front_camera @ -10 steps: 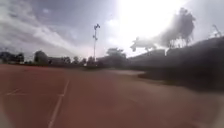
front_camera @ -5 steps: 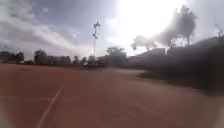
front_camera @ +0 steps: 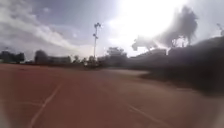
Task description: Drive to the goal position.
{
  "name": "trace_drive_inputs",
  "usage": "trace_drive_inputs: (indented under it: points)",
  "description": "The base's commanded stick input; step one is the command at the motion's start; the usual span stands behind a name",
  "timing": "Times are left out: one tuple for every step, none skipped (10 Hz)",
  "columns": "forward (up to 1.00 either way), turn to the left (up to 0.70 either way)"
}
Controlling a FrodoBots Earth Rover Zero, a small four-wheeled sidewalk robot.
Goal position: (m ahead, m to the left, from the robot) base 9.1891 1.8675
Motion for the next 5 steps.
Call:
trace_drive_inputs:
  points:
    - [0.7, 0.0]
    - [0.7, 0.0]
    - [0.7, 0.0]
    - [0.7, 0.0]
    - [0.7, 0.0]
